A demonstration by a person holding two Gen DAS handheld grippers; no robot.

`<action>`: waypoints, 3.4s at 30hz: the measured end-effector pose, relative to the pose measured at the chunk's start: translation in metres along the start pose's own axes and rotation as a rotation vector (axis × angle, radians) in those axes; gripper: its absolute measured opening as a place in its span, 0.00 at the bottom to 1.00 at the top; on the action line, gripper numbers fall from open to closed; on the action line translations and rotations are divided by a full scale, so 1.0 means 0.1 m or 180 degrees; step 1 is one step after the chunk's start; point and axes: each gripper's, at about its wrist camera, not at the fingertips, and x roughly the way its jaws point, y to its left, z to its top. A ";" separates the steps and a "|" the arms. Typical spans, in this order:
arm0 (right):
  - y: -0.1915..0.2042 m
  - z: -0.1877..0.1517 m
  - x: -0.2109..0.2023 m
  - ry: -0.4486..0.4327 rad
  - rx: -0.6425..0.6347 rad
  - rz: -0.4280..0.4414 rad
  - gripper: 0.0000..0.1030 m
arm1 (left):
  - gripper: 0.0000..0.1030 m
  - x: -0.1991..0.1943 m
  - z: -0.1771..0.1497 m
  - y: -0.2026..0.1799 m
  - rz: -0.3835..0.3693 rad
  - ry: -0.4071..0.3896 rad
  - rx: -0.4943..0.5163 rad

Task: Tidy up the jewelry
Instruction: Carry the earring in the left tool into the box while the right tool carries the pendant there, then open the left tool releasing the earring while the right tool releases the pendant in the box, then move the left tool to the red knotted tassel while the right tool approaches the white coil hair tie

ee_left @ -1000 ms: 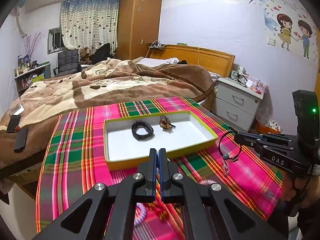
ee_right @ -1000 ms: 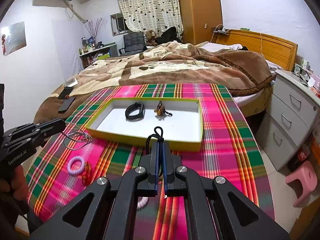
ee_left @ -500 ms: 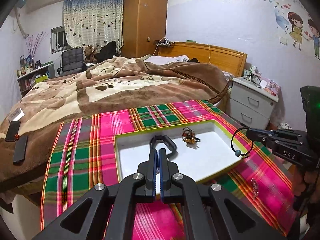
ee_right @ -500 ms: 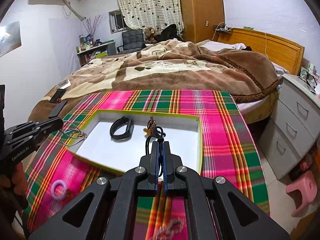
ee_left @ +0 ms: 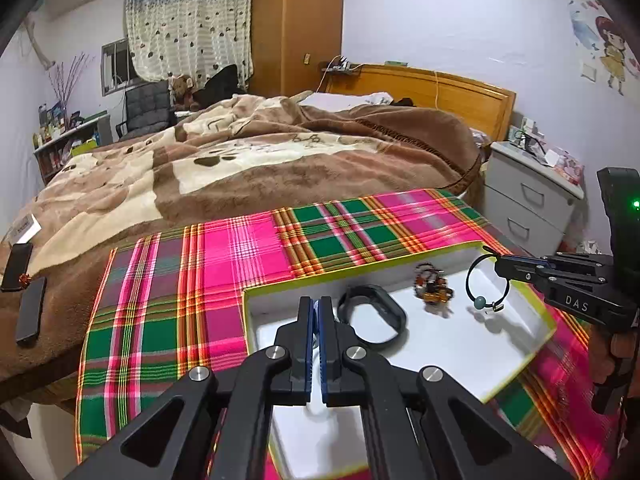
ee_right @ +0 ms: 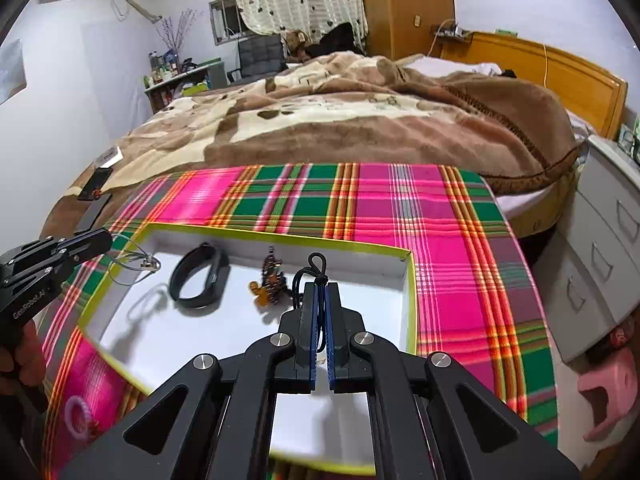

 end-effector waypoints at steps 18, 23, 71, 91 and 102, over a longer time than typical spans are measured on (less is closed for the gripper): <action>-0.16 0.08 0.46 0.0299 0.0055 -0.0137 0.05 | 0.03 0.52 -0.01 0.14 0.0050 0.0291 -0.0084; -0.17 0.07 0.45 0.0299 0.0084 -0.0120 0.21 | 0.03 0.52 -0.02 0.16 0.0036 0.0303 -0.0093; 0.50 -1.50 -1.58 -0.0440 0.0045 -0.0028 0.35 | 0.14 -1.61 -1.33 -0.46 0.0067 -0.0295 -0.0205; 0.60 -1.79 -1.65 -0.0293 0.0092 0.0041 0.35 | 0.14 -1.75 -1.60 -0.60 -0.0071 -0.0157 -0.0193; 0.62 -1.72 -1.47 -0.0189 0.0089 0.0029 0.35 | 0.14 -1.52 -1.58 -0.67 -0.0209 0.0035 -0.0237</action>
